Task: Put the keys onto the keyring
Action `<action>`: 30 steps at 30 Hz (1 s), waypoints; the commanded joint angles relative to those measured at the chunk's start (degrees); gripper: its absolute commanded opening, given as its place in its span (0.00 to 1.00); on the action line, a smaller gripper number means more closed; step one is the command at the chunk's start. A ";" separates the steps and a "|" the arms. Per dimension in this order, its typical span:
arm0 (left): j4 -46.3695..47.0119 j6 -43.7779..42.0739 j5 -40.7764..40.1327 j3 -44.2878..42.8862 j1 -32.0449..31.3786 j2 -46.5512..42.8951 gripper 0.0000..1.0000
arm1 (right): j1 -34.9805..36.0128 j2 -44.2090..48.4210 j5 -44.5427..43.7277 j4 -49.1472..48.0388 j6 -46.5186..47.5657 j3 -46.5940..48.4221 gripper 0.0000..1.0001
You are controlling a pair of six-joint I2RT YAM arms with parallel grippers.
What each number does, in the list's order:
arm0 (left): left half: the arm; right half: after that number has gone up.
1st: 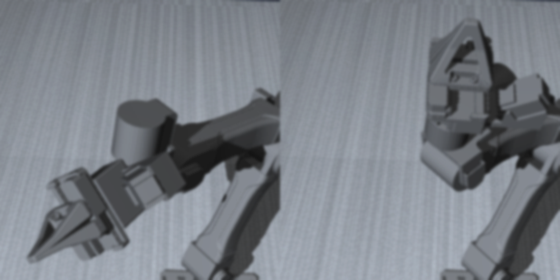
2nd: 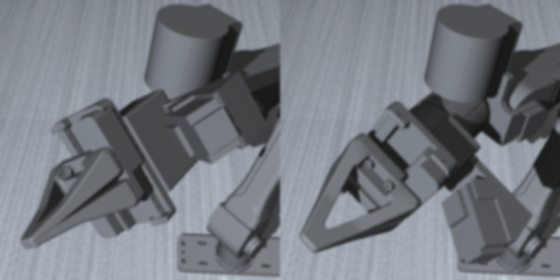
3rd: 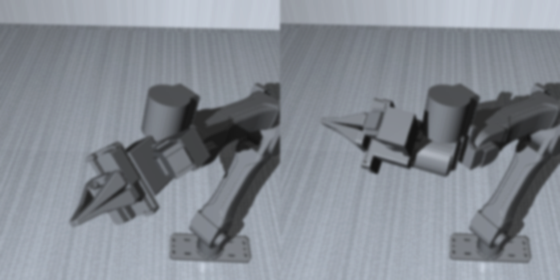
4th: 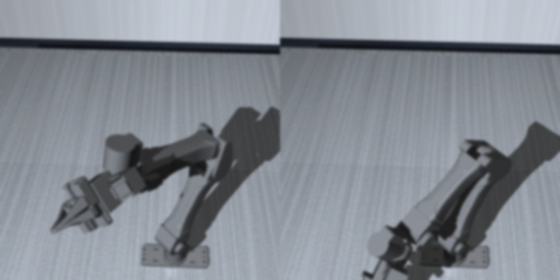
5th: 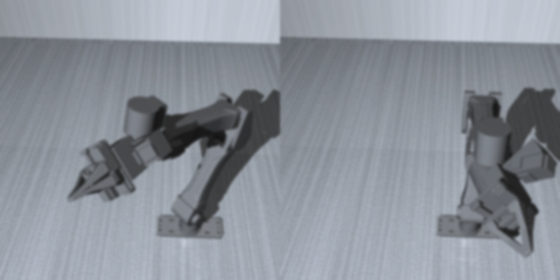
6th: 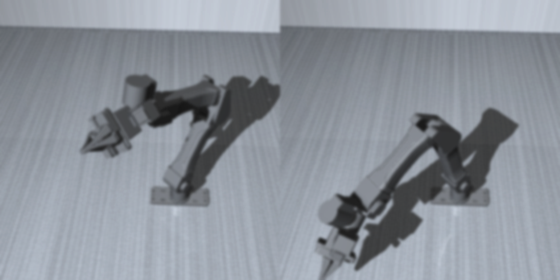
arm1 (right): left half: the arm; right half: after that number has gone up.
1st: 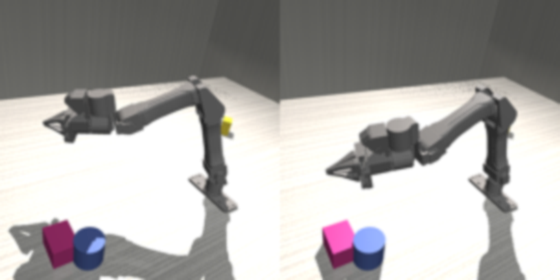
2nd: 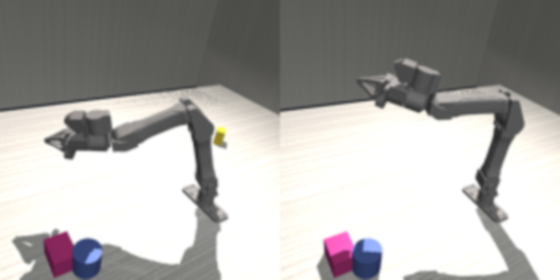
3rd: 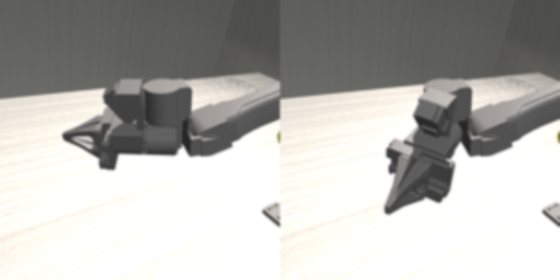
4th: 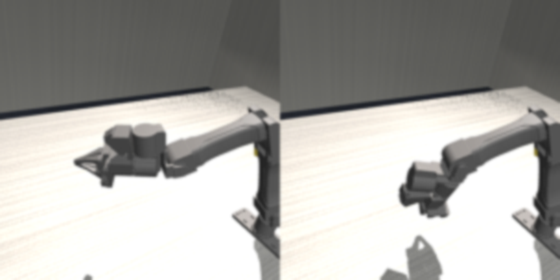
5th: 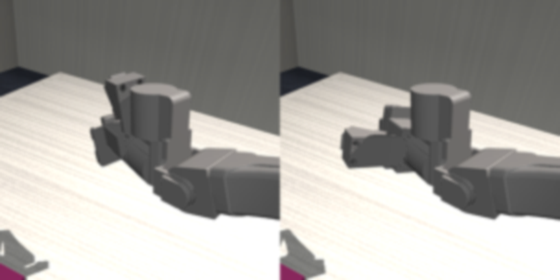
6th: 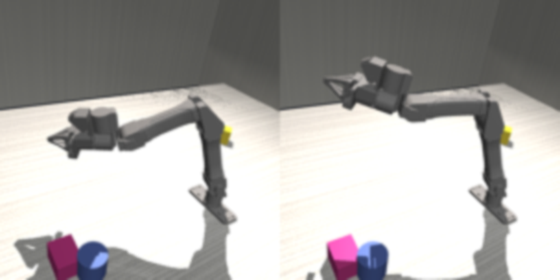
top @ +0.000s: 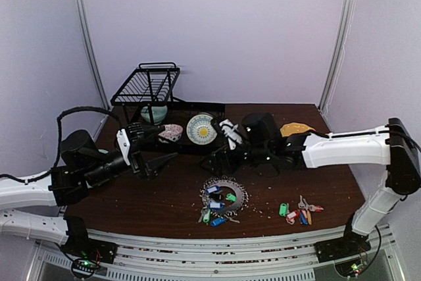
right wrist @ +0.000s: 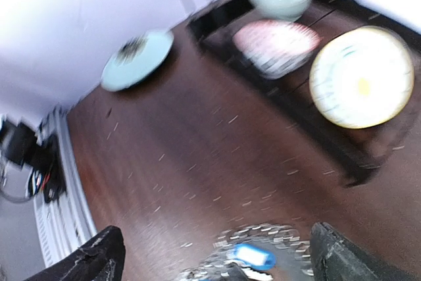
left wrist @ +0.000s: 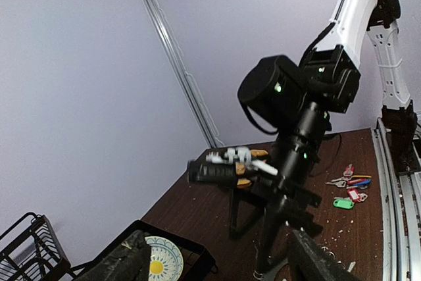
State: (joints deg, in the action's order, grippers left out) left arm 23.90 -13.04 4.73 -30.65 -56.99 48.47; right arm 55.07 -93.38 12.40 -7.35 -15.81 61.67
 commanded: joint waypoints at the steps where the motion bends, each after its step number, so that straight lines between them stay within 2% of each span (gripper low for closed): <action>1: 2.04 -0.04 -7.22 -1.24 0.18 0.97 0.75 | -6.58 10.38 -10.88 0.55 -0.71 -6.34 1.00; 6: 2.52 1.37 -23.38 -1.99 1.21 4.53 0.79 | -18.95 22.75 -18.15 1.55 -4.97 -15.12 1.00; 8: 1.72 2.76 -27.49 -2.67 3.20 5.99 0.80 | -23.62 27.63 -20.52 1.30 -5.40 -19.00 1.00; 14: -4.65 11.62 -35.59 -6.04 12.76 10.93 0.82 | -39.90 38.38 -24.70 -4.22 -7.27 -29.78 1.00; 18: -8.28 21.02 -34.66 -6.31 23.50 10.99 0.83 | -50.32 40.48 -24.16 -9.96 -10.27 -36.22 1.00; 21: -12.98 30.23 -30.05 -5.70 33.60 10.71 0.83 | -52.62 39.33 -28.78 -15.88 -12.27 -40.19 1.00; 23: -15.28 35.63 -31.07 -4.60 38.29 10.33 0.83 | -52.69 37.62 -32.72 -17.13 -13.46 -40.97 1.00; 27: -9.64 38.05 -39.76 2.97 39.31 7.69 0.83 | -52.70 34.29 -39.18 -17.07 -15.14 -41.43 1.00; 30: -4.39 40.18 -44.38 8.36 39.59 6.75 0.83 | -52.65 33.54 -39.37 -19.27 -12.68 -42.96 1.00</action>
State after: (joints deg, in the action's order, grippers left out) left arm 13.06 20.97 -32.34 -28.18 -17.67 56.45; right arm 2.59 -59.20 -21.61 -22.02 -28.93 20.75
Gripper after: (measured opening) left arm 0.831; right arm 0.999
